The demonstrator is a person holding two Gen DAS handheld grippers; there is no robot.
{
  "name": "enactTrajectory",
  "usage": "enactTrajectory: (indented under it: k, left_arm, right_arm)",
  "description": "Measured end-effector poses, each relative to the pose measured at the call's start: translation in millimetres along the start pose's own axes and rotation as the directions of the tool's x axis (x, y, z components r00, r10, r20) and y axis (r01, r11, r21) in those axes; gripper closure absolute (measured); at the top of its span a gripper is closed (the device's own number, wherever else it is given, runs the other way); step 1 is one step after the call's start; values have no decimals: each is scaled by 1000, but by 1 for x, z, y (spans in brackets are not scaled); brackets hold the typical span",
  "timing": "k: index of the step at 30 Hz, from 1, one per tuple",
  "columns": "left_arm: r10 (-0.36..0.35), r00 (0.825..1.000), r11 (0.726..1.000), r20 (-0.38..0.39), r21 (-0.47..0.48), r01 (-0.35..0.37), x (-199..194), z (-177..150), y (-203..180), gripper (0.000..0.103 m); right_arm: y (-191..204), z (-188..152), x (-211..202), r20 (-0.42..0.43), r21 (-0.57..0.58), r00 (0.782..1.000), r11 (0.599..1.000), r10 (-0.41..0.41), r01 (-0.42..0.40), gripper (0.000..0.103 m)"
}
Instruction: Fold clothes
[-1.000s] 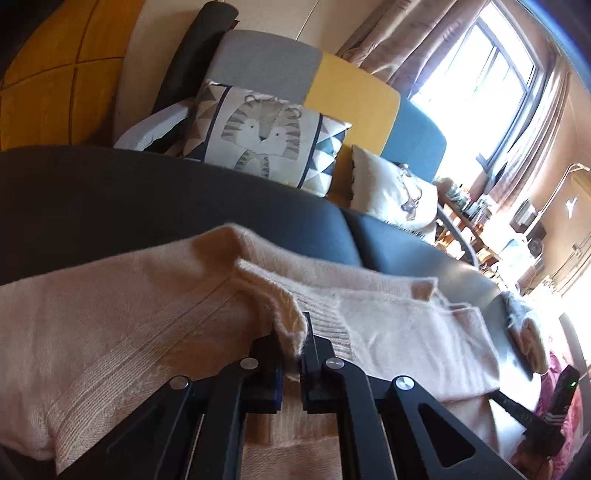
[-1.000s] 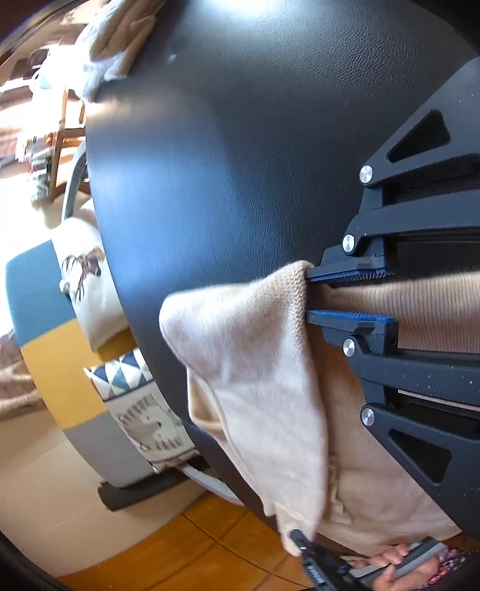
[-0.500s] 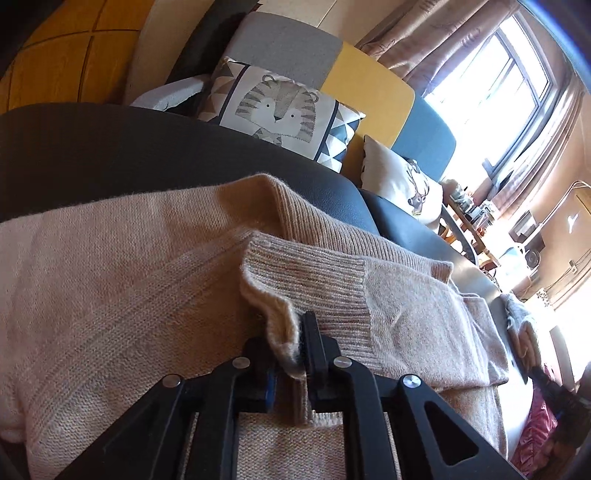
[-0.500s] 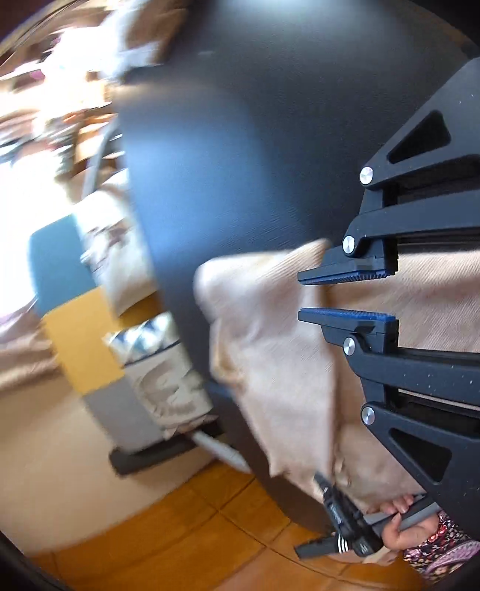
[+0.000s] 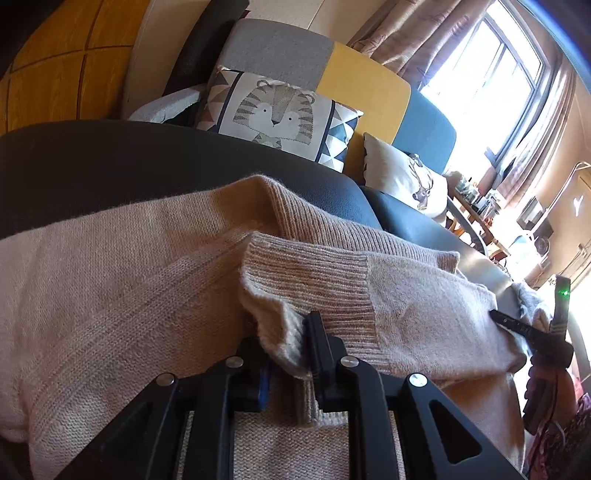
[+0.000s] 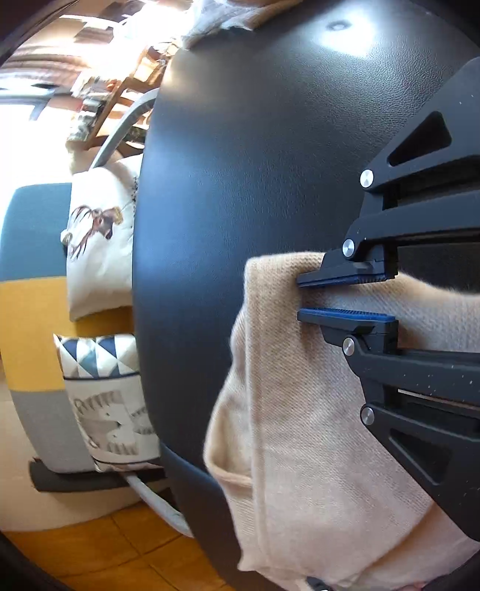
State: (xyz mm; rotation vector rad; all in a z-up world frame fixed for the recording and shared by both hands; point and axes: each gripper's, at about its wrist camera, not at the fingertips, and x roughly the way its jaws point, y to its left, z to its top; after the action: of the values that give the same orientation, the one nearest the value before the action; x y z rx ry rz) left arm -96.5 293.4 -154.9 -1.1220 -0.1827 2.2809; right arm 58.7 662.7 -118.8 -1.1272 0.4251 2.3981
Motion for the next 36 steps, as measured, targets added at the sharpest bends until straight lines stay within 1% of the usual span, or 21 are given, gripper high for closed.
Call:
enactTrajectory:
  k: [1,3,4,7,10,13,14,17,19,20,21,22,23,26,27,30,34,35,36]
  left_arm:
    - [0,1000,1000,1,1,0,0,0,0,86]
    - [-8,1000,1000,2,-6,8,0,-1,2,86]
    - [-8,1000,1000,3,-7,8,0,-1,3,86]
    - [-1,1000,1000,4,-1,1,0,-1,2,86]
    - [3,1000,1000,4,1,-3,-1,-1,1,86]
    - [-5,1000,1000,3,-7,5,-1,0,2,86]
    - [-10,1000,1000,3,-12,10,-1,0,3,86]
    - [-20,1000,1000,2,-21,20,-1,0,5,86]
    - [-21,1000,1000,1,-22,21,-1,0,5,86]
    - [-21,1000,1000,1,-23,21,-1,0,5,86]
    - [-21,1000,1000,1,-23,21,-1,0,5,86]
    - [-22,1000,999,1,-24,22,-1,0,5,86]
    - [-22,1000,999,0,-25,22,-2,0,4,86]
    - [-28,1000,999,-3,-32,28,-1,1,4,86]
    - [-31,1000,999,-4,-35,31,-1,1,5,86]
    - [-45,999,998,-7,-49,45,-1,3,7,86]
    - [-76,997,994,-18,-82,74,-5,5,14,84]
    - [-80,997,994,-18,-82,78,-7,5,15,83]
    - [-81,997,993,-19,-84,79,-11,5,18,82]
  right_arm:
    - [-4,-1,-6,4,30,1000,999,16,-16,92]
    - [-7,-8,-30,50,54,997,997,57,-60,92]
    - [-6,-11,-40,67,49,995,996,71,-75,92]
    - [8,-32,-64,61,1,991,993,122,-122,92]
    - [17,-52,-66,10,-45,993,993,113,-113,92]
    - [17,-69,-58,-31,-82,998,995,50,-52,92]
    - [15,-74,-57,-23,-80,999,996,43,-45,92]
    - [12,-76,-55,-15,-51,999,998,41,-42,92]
    - [17,-71,-56,-38,-46,999,999,15,-17,92]
    - [21,-66,-61,-33,-20,999,1000,18,-18,92]
    - [26,-61,-68,-6,4,999,999,48,-48,91]
    - [35,-56,-75,26,10,995,996,92,-92,89]
    - [51,-51,-77,38,-9,990,990,138,-138,89]
    - [112,-35,-75,30,-98,961,957,276,-272,89]
    - [131,-32,-71,18,-131,952,944,307,-302,89]
    - [190,-31,-49,-37,-229,933,906,357,-355,89]
    - [238,-35,-23,-101,-268,908,868,406,-418,89]
    - [248,-37,-16,-121,-283,904,859,410,-428,89]
    - [256,-41,-12,-141,-301,905,853,402,-426,89]
